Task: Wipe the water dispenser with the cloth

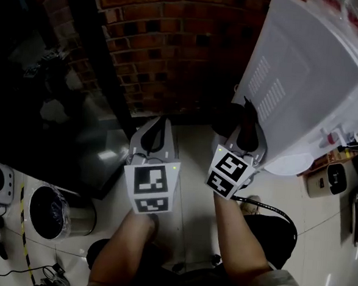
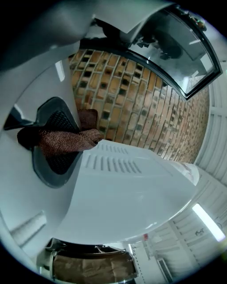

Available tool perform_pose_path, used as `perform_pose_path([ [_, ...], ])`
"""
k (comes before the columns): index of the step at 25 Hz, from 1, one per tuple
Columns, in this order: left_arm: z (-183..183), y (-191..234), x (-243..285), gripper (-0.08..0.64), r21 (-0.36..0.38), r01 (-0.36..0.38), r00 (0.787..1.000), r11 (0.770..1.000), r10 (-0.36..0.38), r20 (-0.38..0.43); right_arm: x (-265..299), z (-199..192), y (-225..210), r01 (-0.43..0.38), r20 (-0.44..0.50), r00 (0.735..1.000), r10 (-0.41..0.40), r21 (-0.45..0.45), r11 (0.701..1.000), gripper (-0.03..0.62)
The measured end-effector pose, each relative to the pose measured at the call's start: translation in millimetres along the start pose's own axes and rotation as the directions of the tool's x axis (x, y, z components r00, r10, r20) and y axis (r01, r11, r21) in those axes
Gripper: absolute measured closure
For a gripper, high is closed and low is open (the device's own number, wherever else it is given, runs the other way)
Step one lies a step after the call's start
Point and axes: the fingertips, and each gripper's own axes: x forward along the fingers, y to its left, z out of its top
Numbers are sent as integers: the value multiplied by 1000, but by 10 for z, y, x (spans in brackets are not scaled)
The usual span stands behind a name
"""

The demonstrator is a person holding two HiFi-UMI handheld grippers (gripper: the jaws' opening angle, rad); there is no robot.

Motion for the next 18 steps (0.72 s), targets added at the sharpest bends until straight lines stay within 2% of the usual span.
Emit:
perform_pose_path([
  [3, -171, -19, -14, 559, 37, 9, 999, 999, -8, -31, 3, -421, 54, -8, -66, 998, 7, -16, 1000, 512],
  [8, -557, -115, -21, 560, 85, 56, 991, 995, -45, -127, -18, -1164, 183, -28, -185, 983, 21, -39, 999, 512],
  [18, -647, -181, 16, 560, 86, 86, 988, 993, -73, -139, 25, -2561, 452, -91, -408, 912, 32, -125, 988, 512],
])
